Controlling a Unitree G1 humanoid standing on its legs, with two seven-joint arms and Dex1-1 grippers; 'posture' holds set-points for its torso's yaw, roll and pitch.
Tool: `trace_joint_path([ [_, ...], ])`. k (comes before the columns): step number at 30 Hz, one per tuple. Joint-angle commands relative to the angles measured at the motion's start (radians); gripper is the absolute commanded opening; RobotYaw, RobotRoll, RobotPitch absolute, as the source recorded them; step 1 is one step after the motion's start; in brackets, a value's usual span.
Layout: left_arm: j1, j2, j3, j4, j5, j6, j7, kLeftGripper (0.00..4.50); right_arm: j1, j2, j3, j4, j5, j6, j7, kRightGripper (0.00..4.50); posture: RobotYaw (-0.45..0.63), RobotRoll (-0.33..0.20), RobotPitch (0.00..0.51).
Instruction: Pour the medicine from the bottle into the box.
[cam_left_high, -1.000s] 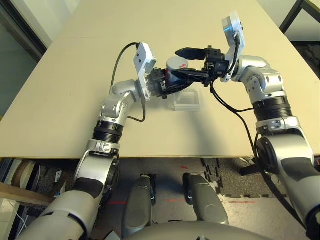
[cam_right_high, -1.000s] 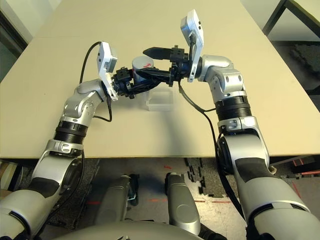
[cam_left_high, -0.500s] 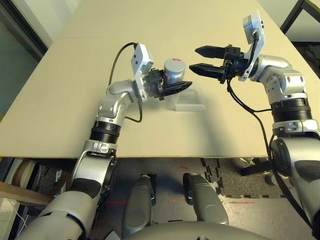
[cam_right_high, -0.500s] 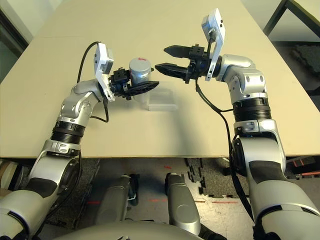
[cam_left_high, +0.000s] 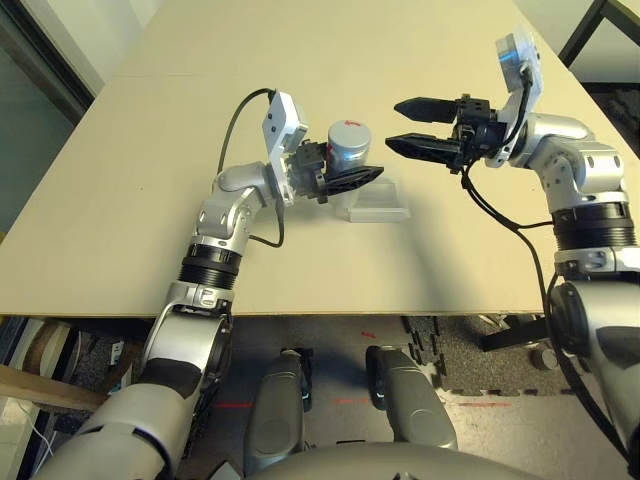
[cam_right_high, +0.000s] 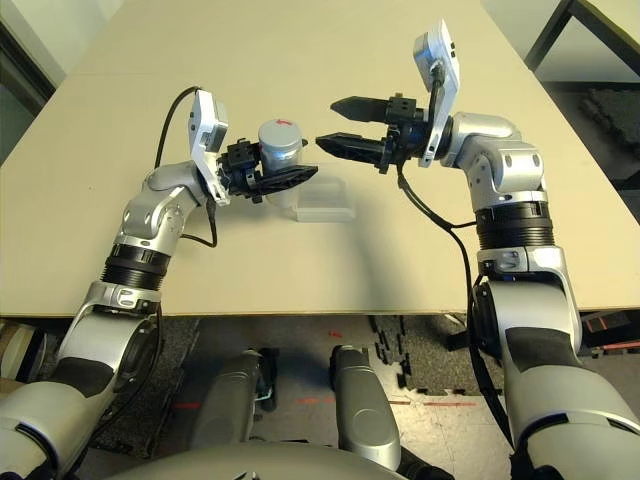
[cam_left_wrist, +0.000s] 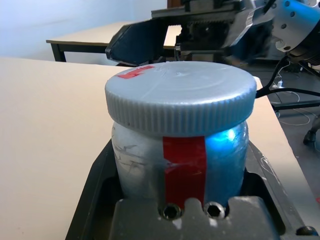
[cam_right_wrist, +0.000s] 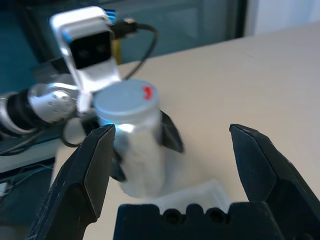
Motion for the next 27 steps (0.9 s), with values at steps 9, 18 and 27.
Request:
trace_joint_path([
  [9,-0.016,-0.023,-0.023,0.014,0.005,-0.007,-0.006,2.59,0.015,0.065,0.033,-0.066,0.015,0.003,-0.032,4.5,-0.15,0.0,0.166],
  [18,-0.025,-0.043,-0.028,0.014,0.007,-0.004,-0.001,2.59,-0.005,0.126,0.051,-0.031,-0.004,-0.044,-0.06,4.5,-0.15,0.0,0.167],
  [27,-0.021,-0.046,-0.031,0.004,0.008,0.001,-0.002,2.59,-0.026,0.162,0.062,0.013,-0.027,-0.083,-0.07,4.5,-0.14,0.0,0.167],
])
